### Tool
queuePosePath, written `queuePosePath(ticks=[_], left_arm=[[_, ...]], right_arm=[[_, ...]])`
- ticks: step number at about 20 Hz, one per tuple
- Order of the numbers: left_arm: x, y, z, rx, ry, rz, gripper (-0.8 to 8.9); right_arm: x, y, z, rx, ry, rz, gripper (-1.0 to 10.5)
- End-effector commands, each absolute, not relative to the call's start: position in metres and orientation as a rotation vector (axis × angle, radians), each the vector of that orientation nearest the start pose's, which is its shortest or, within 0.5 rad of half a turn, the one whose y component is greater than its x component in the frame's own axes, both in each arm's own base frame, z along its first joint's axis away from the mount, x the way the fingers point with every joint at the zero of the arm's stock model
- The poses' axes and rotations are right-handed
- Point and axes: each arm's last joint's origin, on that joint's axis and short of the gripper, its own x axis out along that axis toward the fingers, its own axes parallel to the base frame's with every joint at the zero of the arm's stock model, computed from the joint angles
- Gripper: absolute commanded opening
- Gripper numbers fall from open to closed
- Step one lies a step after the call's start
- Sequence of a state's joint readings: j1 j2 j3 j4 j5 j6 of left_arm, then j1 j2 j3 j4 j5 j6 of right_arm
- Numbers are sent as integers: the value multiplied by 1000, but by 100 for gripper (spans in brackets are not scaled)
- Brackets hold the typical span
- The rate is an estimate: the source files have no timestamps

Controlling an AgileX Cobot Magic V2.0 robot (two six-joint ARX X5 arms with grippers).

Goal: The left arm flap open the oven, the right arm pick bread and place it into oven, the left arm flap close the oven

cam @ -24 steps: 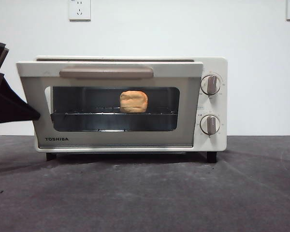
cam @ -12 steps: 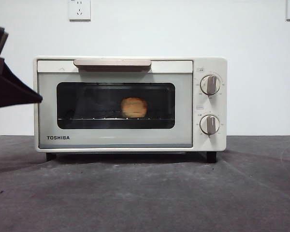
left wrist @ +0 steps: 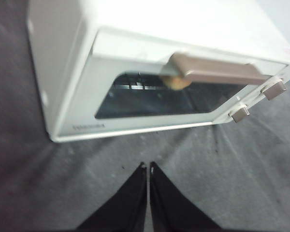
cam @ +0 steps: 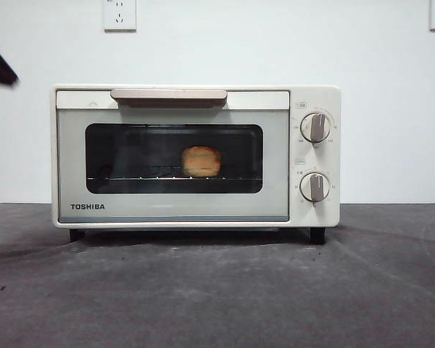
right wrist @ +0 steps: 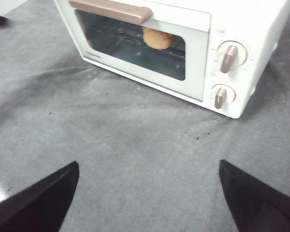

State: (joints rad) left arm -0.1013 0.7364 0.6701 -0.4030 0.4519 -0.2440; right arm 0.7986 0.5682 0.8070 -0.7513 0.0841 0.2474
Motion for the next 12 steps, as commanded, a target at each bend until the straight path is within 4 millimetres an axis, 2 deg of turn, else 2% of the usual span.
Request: queuePosePath(ticks=[1, 3, 6, 7, 10, 12], left_arm=[[136, -27, 309, -213, 452, -465, 16], [121, -26, 323, -192, 426, -453, 16], [109, -24, 326, -151, 427, -460, 16], [107, -24, 325, -150, 438, -459, 16], [107, -24, 323, -153, 455, -458, 16], [107, -24, 324, -153, 452, -458, 16]], right_arm=[[76, 75, 319, -9, 526, 623, 463], [76, 74, 319, -13, 519, 605, 463], [76, 74, 319, -13, 518, 605, 438], [76, 74, 319, -12, 519, 606, 375], [76, 74, 319, -13, 518, 606, 0], [76, 74, 319, -13, 518, 606, 7]])
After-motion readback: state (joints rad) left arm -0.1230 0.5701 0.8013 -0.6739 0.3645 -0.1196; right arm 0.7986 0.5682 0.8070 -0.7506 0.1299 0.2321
